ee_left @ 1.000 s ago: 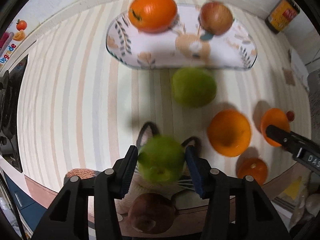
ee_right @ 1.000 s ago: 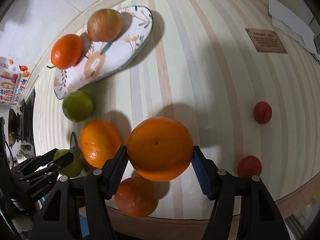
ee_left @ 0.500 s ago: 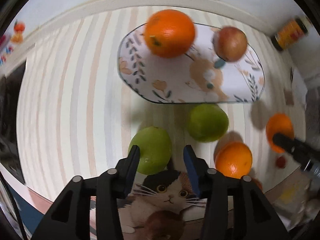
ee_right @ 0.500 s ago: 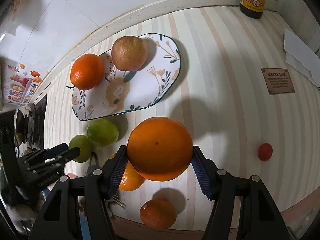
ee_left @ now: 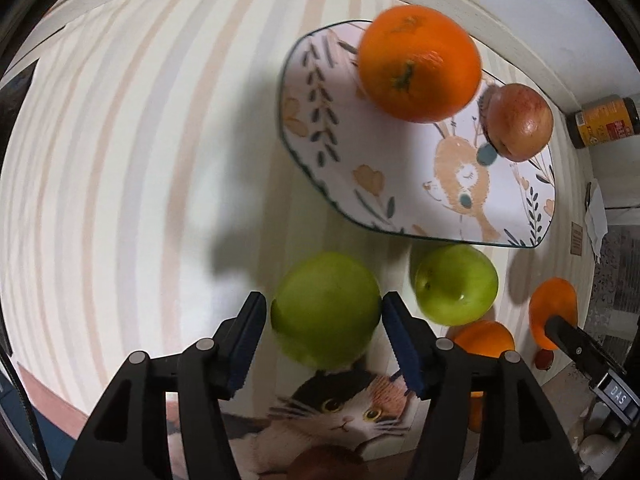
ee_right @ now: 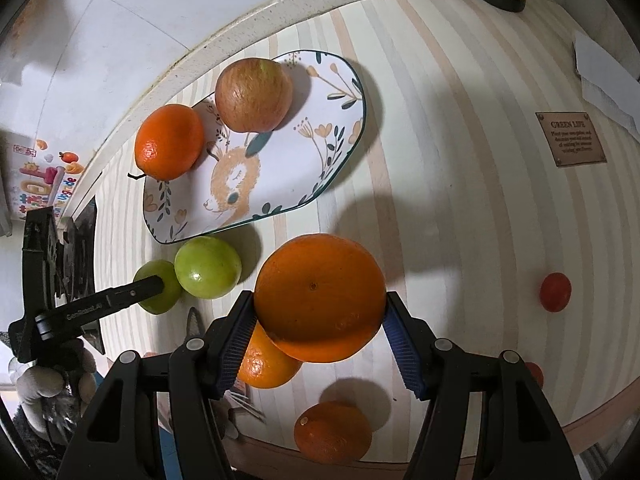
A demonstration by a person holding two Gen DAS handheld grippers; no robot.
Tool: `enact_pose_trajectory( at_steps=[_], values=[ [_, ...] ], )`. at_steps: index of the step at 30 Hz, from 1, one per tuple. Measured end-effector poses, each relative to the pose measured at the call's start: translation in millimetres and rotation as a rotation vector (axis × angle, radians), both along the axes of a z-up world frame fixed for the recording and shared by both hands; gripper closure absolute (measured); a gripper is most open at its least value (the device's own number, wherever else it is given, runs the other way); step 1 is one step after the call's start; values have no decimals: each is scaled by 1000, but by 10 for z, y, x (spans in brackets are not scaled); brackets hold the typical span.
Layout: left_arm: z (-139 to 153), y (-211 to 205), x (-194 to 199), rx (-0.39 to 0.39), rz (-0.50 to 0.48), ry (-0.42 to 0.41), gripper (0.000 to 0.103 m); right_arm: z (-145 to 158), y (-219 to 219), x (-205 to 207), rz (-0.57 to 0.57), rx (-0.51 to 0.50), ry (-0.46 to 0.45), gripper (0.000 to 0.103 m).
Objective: Organize fruits
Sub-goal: 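Carry the green apple with the left tool while the right tool carries the orange toward the plate, then release the green apple onto the plate with the left tool while the right tool releases the orange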
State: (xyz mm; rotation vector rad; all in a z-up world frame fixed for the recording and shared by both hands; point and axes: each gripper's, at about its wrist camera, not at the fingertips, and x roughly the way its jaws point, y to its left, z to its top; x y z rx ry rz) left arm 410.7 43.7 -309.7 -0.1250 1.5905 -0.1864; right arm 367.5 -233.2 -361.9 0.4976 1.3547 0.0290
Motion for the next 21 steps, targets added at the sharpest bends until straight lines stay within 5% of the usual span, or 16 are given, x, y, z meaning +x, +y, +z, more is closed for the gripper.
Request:
enact_pose_trajectory(
  at_steps=[8,17,21],
  values=[
    [70,-153,-46,80,-55,-75,51,-3,64,14,24,-16,1,37],
    [790,-104,60,-7,10,-178,51,219,55,124,13,9,-51,37],
    [828,-123,332,-7,30,-200,51,306,89,390,12,0,-81,37]
  ],
)
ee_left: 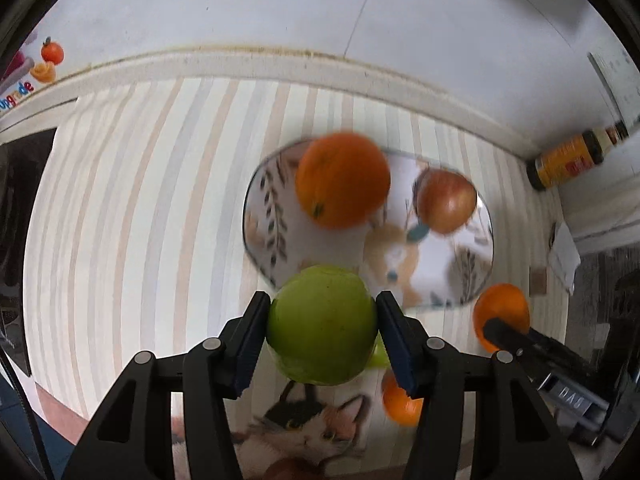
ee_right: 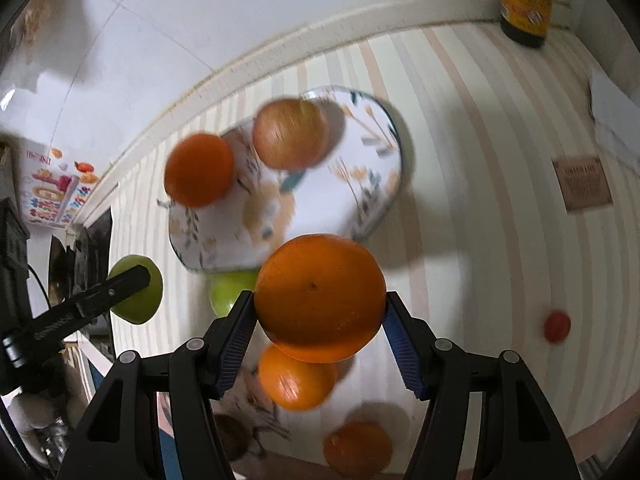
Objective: Organize fruits
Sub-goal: 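Release the green apple onto the plate with the left tool while the right tool releases the orange, then withdraw both open tools from the plate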
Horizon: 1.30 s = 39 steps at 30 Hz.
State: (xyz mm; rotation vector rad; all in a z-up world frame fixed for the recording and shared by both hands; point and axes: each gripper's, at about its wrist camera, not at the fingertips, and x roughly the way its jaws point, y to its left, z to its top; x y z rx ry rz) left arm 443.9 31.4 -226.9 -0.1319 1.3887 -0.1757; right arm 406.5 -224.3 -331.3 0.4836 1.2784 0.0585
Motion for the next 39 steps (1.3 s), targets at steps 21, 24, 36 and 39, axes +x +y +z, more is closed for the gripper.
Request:
enact_pose_trajectory(
  at_steps=[21,24,36,39],
  values=[
    [-542,-415,342,78,4,67,11,-309,145,478,27,-6,111,10],
    [-471,-416,318,81,5,53,11,-202,137,462,28,-60,100,10],
    [58,-316,-240,136,25,-88,11,489,283,72,75,-278,-8,10],
    [230,-296,-426,144,17,-134,11,658,324,-78,69,-301,-45,10]
  ],
)
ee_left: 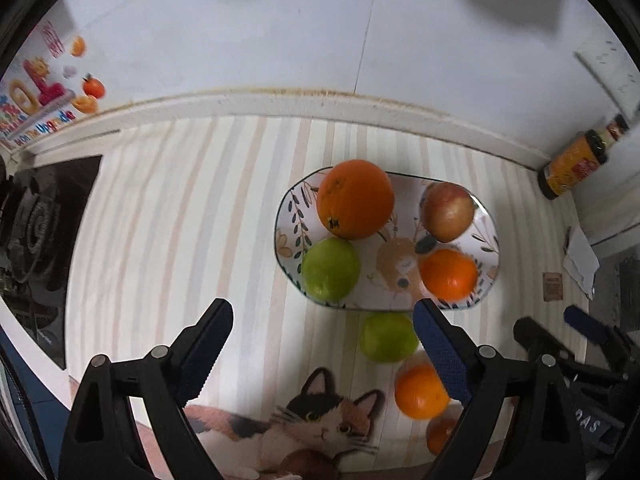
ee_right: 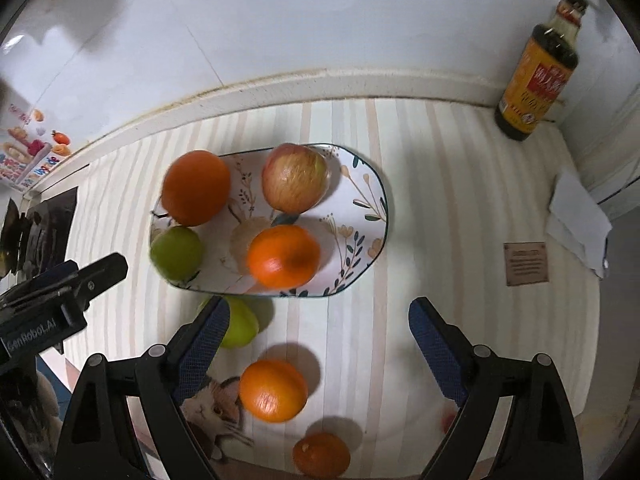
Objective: Organize fruits
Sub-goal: 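Withdraw both open tools from the plate, then grasp the dark red apple on the cat mat with the left tool while the right tool grasps a tangerine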
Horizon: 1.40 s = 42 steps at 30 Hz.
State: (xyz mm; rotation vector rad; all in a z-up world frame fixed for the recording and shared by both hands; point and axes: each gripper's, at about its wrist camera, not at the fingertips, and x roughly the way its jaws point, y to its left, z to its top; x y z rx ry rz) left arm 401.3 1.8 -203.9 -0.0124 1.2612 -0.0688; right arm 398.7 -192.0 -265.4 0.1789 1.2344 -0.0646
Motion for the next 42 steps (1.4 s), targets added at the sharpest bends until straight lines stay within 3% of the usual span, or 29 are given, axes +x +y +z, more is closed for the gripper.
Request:
enact_pose_trajectory(
  at_steps=[10,25,35,37,38,42],
  values=[
    [608,36,-667,61,-40,-140,11,618,153,-575,19,-46,-122,10],
    [1156,117,-1387,26,-38,-242,11,1430,312,-1462,12,-62,-268,10],
    [1139,139,-1520,5,-26,-234,11,1525,331,-1645,4,-11,-283,10],
    [1096,146,-1506,-4,-27,-224,7,1464,322,-1632,0,3,-270,10],
    [1051,152,-1490,-8,-31,-216,0,1425,313,-1615,-1,11,-263,10],
    [837,173,-1447,22,-32,-194,0,1143,243,-1531,-13,46,-196,8]
  ],
)
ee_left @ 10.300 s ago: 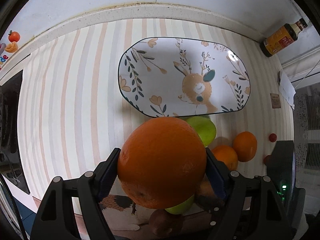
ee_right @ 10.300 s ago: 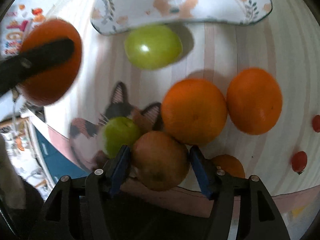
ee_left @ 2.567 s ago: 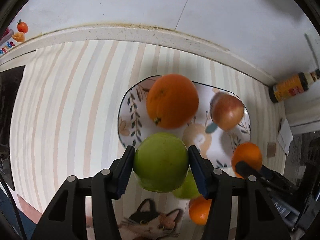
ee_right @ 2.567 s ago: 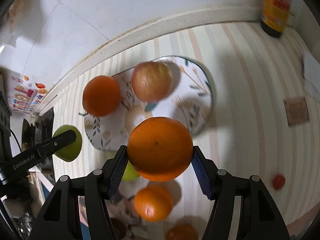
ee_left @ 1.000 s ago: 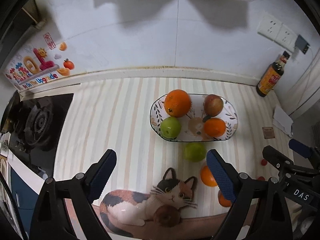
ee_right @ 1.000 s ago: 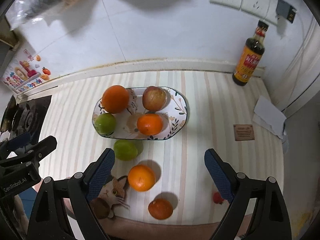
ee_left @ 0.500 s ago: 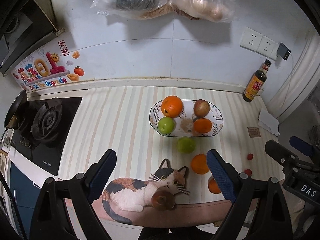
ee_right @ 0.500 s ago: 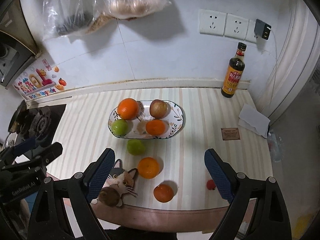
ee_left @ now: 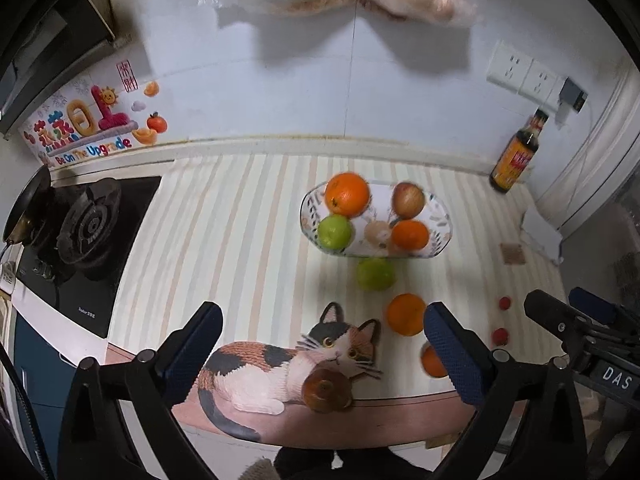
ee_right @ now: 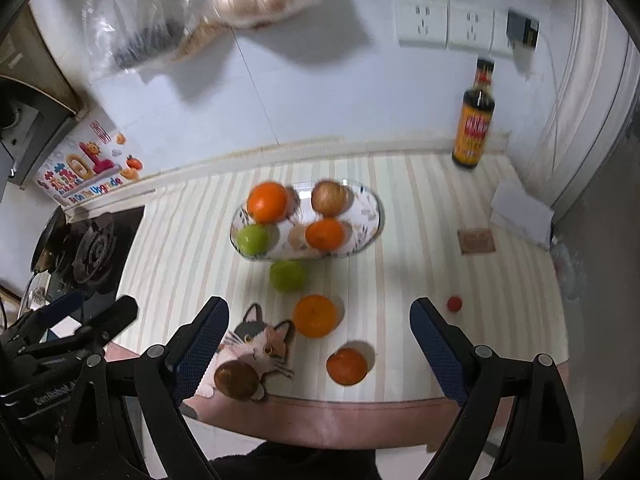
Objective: Organize fruits
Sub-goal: 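Grasp the dark red apple on the cat mat with the left tool while the right tool grasps a tangerine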
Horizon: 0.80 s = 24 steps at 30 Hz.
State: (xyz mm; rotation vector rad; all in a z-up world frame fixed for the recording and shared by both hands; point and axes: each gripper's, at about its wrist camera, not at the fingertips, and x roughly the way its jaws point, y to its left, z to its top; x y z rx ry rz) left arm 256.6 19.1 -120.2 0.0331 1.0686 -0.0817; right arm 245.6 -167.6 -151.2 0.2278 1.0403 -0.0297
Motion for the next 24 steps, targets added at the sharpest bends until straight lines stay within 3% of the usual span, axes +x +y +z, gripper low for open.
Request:
enact_pose_trajectory(
  at_steps=[2,10,15,22,24],
  values=[
    [-184,8,34,12,3,45,0,-222,-42,64,-4,19,51,8],
    [-1269,-71,82,20,-38,373,0,-1315,-200,227,-25,114,289,8],
    [-1699,-158,40,26,-65,492,0,-1839,-244,258,-35,145,385,8],
    [-2110,-236,34,28,-74,588,0,-2223,-163,371,-28,165,447,8],
    [-2206,-256,22,19,-84,608,6,-2322,-139,406,-26,166,468,9]
  ],
)
